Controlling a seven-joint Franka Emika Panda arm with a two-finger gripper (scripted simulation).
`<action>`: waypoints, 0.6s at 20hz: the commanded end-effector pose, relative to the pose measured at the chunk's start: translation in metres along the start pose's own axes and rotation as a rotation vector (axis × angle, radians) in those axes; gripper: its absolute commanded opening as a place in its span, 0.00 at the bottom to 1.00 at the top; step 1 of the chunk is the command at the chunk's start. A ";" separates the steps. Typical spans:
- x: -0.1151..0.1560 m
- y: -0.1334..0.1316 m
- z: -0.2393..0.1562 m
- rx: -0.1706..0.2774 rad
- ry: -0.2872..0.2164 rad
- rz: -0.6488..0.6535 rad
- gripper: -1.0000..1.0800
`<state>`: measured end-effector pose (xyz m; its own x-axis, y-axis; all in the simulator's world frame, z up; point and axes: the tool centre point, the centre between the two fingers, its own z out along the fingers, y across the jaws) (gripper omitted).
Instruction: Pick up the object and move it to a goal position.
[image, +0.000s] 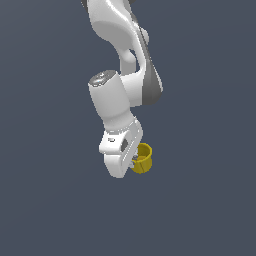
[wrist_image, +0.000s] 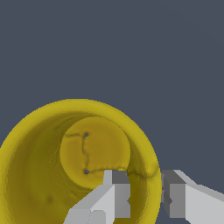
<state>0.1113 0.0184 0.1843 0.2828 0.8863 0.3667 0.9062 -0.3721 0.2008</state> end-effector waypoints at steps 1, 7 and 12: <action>0.006 0.010 -0.012 -0.024 0.037 -0.039 0.00; 0.017 0.030 -0.039 -0.072 0.122 -0.126 0.00; 0.026 0.044 -0.062 -0.110 0.193 -0.198 0.00</action>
<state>0.1359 0.0090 0.2481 0.0608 0.8828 0.4657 0.9008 -0.2495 0.3554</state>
